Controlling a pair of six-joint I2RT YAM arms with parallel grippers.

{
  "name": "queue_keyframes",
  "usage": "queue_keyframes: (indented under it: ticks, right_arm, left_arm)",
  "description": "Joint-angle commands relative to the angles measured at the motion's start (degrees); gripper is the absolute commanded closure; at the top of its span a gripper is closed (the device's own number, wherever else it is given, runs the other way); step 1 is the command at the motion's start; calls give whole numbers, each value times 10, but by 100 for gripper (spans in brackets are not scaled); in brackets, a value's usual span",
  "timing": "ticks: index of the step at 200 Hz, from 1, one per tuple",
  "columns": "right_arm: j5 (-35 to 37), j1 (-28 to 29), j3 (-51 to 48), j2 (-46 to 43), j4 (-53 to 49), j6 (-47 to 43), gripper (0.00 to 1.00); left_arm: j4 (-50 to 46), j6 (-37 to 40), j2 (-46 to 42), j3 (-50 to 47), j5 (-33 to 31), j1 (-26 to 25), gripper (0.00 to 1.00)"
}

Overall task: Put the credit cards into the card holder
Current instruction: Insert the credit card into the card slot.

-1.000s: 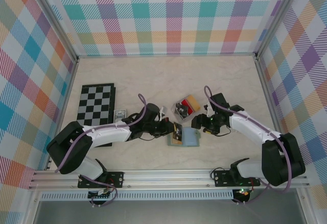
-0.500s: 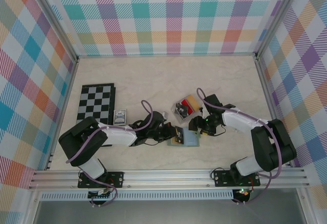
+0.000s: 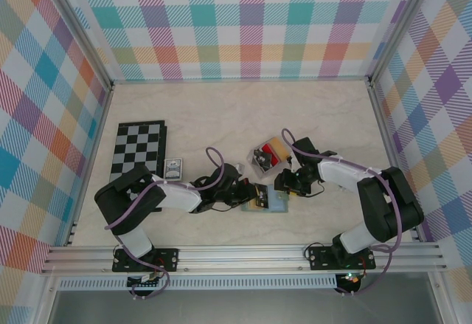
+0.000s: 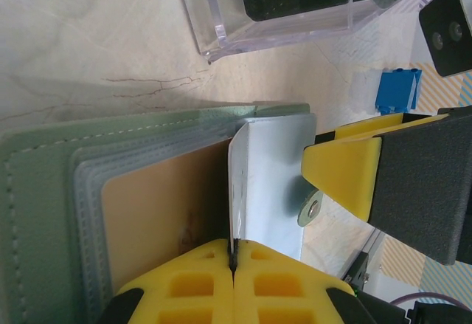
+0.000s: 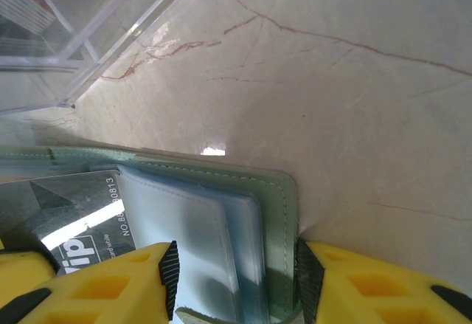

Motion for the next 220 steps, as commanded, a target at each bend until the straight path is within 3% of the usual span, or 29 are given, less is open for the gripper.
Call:
queue_keyframes:
  ticks: [1, 54, 105, 151, 192, 220]
  right_arm:
    - [-21, 10, -18, 18, 22, 5, 53]
    - [-29, 9, -30, 19, 39, 26, 52]
    - [-20, 10, -29, 9, 30, 35, 52]
    - [16, 9, -23, -12, -1, 34, 51]
    - [8, 9, -23, -20, -10, 28, 50]
    - [6, 9, -25, -17, -17, 25, 53]
  left_arm:
    - [-30, 2, 2, -1, -15, -14, 100]
    - [-8, 7, 46, 37, 11, -19, 98]
    - [-50, 30, 59, 69, 26, -26, 88]
    - [-151, 63, 20, 79, -8, -27, 73]
    - [-192, 89, 18, 99, -9, -27, 80]
    - [-219, 104, 19, 112, -14, -27, 91]
